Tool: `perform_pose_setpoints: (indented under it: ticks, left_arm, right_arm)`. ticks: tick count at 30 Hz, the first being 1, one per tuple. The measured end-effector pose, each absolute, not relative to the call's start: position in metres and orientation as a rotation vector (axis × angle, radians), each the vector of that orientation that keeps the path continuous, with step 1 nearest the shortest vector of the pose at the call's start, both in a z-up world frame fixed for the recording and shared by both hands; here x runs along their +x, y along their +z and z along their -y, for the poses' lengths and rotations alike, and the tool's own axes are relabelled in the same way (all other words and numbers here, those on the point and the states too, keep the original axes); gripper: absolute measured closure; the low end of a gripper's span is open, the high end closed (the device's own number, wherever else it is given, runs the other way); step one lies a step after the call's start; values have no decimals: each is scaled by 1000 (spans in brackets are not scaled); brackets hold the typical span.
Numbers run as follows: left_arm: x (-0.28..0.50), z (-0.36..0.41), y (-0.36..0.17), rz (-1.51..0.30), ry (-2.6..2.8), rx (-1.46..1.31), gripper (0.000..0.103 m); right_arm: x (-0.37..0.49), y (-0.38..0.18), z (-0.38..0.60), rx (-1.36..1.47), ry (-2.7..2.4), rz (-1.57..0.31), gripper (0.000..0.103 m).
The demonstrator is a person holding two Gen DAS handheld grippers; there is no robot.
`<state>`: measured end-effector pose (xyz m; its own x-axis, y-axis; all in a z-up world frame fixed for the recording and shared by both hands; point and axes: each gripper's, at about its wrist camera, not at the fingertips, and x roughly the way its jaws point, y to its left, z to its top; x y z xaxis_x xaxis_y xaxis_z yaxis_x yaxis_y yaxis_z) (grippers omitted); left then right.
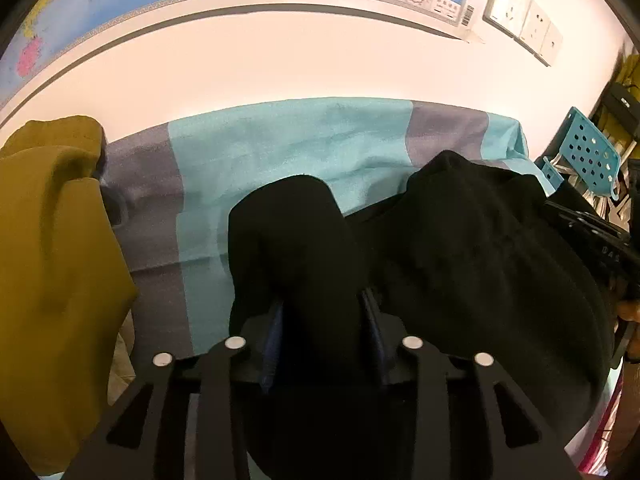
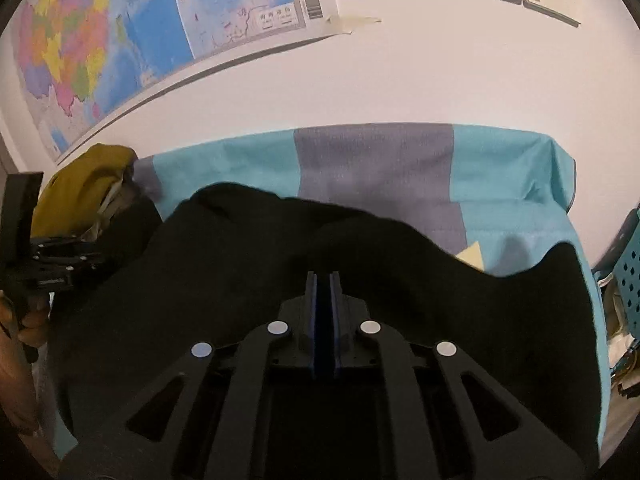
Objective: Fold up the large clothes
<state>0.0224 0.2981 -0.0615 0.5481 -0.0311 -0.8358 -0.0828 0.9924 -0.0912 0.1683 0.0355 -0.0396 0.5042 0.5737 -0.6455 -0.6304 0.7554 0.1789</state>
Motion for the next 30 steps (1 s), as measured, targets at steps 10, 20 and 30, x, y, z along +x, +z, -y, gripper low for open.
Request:
perform_pose_setpoints:
  ticks: [10, 20, 30]
  left_arm:
    - [-15, -278, -33, -850, 88, -15, 38]
    - [-28, -262, -36, -835, 68, 32, 34]
    - [-20, -291, -64, -922, 99, -101, 32]
  right_arm:
    - [130, -10, 12, 26, 781, -640, 60]
    - [116, -26, 32, -11, 773, -662, 61]
    - [128, -42, 62, 79, 725, -692, 62]
